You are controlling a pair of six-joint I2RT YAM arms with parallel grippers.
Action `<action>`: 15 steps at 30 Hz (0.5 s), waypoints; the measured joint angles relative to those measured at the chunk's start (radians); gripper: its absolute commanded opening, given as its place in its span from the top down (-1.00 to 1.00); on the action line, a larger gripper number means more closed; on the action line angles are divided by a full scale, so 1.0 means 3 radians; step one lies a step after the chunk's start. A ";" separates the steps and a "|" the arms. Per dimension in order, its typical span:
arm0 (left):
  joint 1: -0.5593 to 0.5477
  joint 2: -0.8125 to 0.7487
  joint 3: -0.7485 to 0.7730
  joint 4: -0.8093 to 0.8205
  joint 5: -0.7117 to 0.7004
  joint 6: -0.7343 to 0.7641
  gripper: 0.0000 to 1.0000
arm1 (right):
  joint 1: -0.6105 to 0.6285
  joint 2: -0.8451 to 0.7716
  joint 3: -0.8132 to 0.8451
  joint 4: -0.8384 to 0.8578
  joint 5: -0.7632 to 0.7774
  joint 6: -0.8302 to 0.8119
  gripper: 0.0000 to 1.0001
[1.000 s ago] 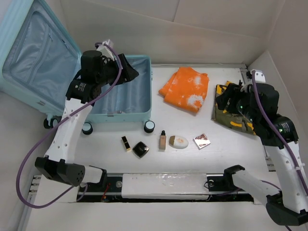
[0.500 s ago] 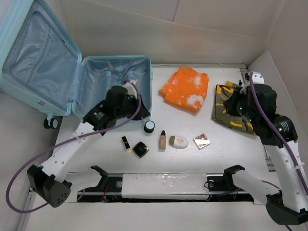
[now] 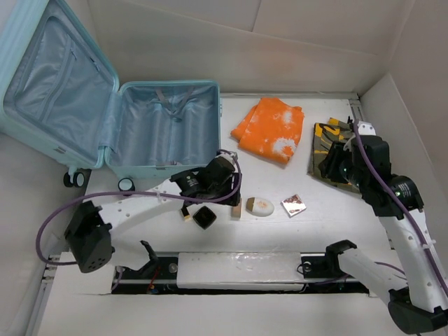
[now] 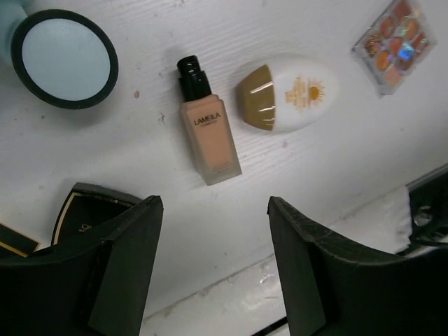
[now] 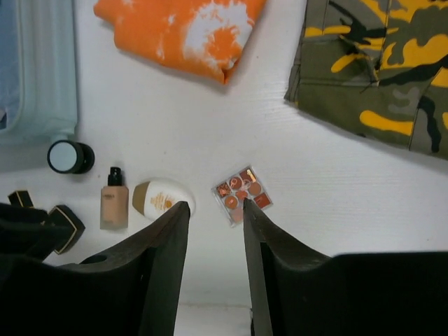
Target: Pack the luggage
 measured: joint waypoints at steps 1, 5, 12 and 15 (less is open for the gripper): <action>0.0000 0.0086 -0.0032 0.0024 -0.0018 -0.0011 -0.17 | 0.0000 -0.0013 -0.0048 -0.0011 -0.0031 0.0023 0.13; 0.0001 0.0473 -0.0057 0.0156 -0.0109 -0.0018 -0.17 | 0.0000 -0.0072 -0.0245 -0.0018 -0.0128 0.0081 0.13; 0.0003 0.1072 0.0036 0.0348 -0.0126 0.0039 -0.12 | 0.0000 -0.0126 -0.0418 -0.0006 -0.0286 0.0175 0.13; -0.0001 0.1161 0.0092 0.0472 -0.0102 0.0080 -0.09 | 0.0000 -0.0126 -0.0444 -0.0006 -0.0322 0.0201 0.13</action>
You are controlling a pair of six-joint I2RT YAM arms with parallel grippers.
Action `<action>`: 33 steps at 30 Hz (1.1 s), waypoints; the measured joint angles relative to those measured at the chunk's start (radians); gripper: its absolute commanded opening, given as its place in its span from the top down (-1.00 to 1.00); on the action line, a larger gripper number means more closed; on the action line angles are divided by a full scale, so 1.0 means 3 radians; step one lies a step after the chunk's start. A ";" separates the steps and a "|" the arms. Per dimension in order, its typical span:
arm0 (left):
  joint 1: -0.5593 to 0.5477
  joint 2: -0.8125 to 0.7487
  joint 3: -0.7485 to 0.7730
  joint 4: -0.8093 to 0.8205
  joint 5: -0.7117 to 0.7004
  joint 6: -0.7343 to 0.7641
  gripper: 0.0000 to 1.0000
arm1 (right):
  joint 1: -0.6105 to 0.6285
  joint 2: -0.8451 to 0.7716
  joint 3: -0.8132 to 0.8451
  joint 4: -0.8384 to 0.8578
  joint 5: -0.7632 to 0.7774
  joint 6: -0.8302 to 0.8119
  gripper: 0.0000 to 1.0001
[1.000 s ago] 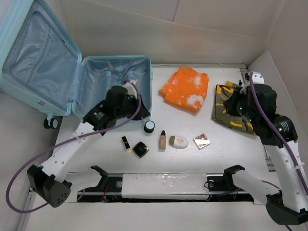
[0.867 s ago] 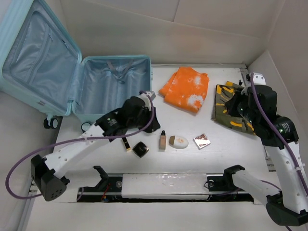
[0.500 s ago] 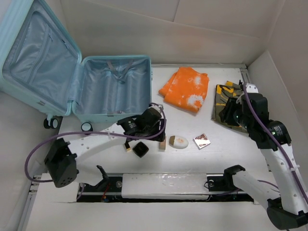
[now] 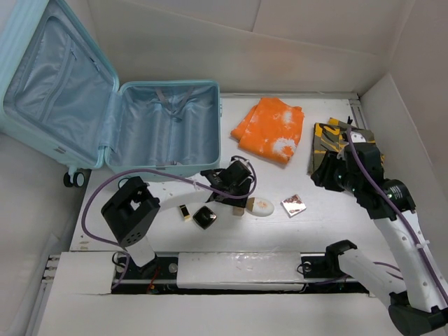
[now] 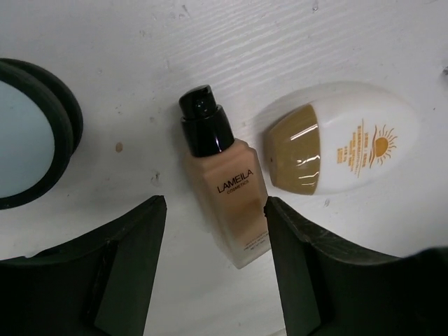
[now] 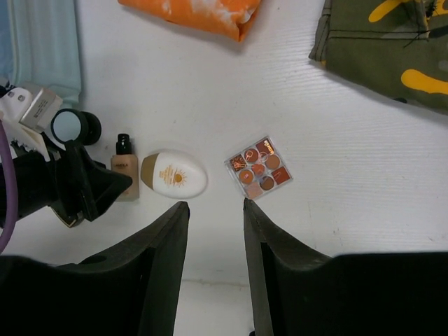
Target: Pack the luggage
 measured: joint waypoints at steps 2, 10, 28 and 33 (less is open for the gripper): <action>0.0001 0.0033 0.0008 0.0047 0.0024 0.0008 -0.06 | 0.0000 0.0000 -0.0001 0.0003 -0.0010 0.0011 0.13; -0.0001 0.0214 0.0014 0.0195 0.0097 0.0048 0.07 | 0.0039 -0.0017 -0.0008 0.0005 -0.0031 0.0015 0.13; 0.0145 -0.0259 0.0792 -0.0640 -0.0076 0.0127 1.00 | 0.0106 -0.0027 -0.0228 0.0137 -0.0186 0.0019 0.07; 0.0980 -0.0633 0.1531 -0.0607 -0.0160 0.0284 0.91 | 0.0393 0.0111 -0.0436 0.0348 -0.0323 0.0085 -0.02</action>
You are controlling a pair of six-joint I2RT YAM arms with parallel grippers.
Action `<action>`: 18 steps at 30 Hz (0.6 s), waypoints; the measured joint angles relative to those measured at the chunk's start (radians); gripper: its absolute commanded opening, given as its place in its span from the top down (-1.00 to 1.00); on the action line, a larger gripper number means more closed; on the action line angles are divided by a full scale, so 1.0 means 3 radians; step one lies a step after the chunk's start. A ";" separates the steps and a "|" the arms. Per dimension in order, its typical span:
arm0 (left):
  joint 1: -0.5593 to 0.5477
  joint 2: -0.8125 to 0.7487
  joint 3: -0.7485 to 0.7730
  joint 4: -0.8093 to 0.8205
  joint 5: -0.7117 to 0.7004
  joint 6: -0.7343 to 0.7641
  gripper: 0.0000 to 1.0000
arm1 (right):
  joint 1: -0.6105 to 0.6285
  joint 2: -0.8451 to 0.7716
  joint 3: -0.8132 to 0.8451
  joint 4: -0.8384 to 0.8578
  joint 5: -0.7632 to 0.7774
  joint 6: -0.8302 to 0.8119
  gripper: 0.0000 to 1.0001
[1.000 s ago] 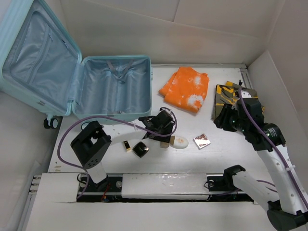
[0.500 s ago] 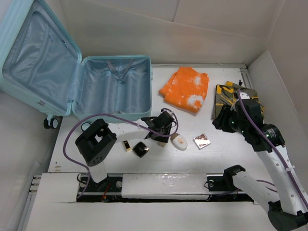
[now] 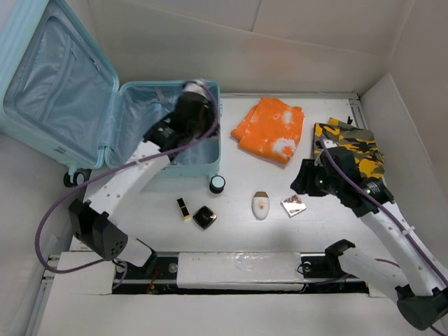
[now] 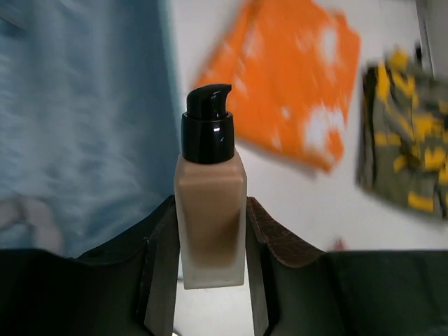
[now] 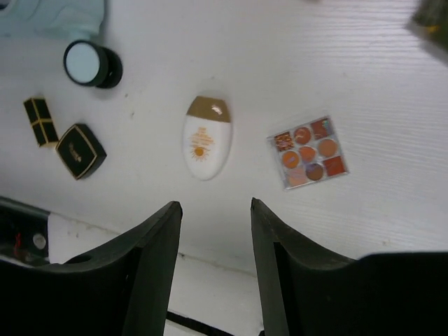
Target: Pack the luggage
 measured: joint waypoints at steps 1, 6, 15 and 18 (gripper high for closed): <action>0.0243 -0.0017 0.0080 0.0045 -0.0031 0.0027 0.91 | 0.0113 0.0050 -0.0036 0.0061 -0.0006 0.0028 -0.10; 0.1172 0.0234 0.0187 0.0141 -0.0056 0.0085 0.91 | 0.0694 0.0406 -0.0132 0.0427 0.0029 0.0160 -0.52; 0.1764 0.1471 0.0212 0.0203 0.0121 0.0025 0.89 | 0.1396 0.1506 -0.0177 0.0954 0.0411 0.0308 -0.72; 0.1821 0.1809 0.0351 0.0146 0.0155 0.0019 0.82 | 0.1448 0.1720 -0.0197 0.1029 0.0534 0.0365 -0.74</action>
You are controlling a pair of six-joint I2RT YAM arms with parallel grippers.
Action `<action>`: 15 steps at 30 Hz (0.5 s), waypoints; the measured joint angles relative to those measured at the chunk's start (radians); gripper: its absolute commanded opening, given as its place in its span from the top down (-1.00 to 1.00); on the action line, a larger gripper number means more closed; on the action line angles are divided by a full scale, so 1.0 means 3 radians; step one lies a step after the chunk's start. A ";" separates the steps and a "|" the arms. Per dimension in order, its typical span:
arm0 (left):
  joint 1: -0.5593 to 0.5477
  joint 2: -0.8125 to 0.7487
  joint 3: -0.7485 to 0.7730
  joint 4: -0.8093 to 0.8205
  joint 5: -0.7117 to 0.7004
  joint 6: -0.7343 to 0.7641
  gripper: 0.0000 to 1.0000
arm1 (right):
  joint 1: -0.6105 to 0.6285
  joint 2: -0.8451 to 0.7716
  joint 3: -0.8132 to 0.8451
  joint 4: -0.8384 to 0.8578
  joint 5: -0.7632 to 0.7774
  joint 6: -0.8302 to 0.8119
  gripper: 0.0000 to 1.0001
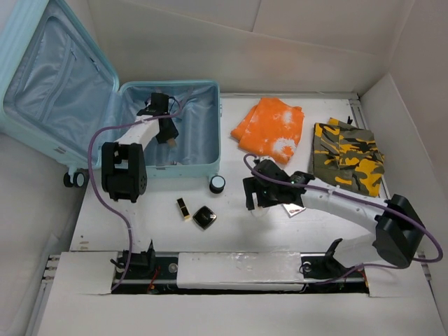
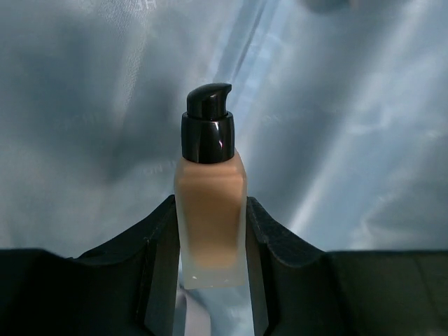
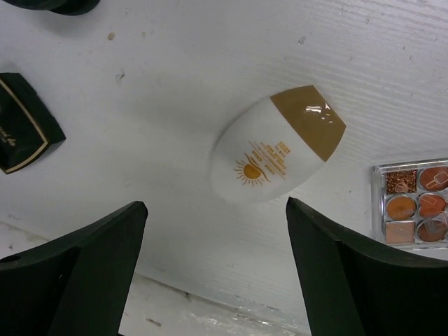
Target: Pack the luggage
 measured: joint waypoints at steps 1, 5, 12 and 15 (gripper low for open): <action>0.0018 0.0089 0.0038 0.0000 0.0011 -0.0003 0.76 | 0.0011 0.0033 -0.0018 0.0031 0.0039 0.0018 -0.74; 0.0092 0.0233 0.0055 0.0001 0.0067 -0.0005 0.48 | 0.0031 0.0070 -0.0066 0.0098 0.0173 0.0103 -0.74; 0.0132 0.0238 0.0038 0.0074 0.0095 -0.0004 0.24 | 0.0031 0.0252 -0.0089 0.0155 0.0375 0.0258 -0.78; 0.0131 0.0237 0.0037 0.0094 0.0121 0.0005 -0.07 | 0.0031 0.0338 -0.0089 0.0102 0.0477 0.0381 -0.96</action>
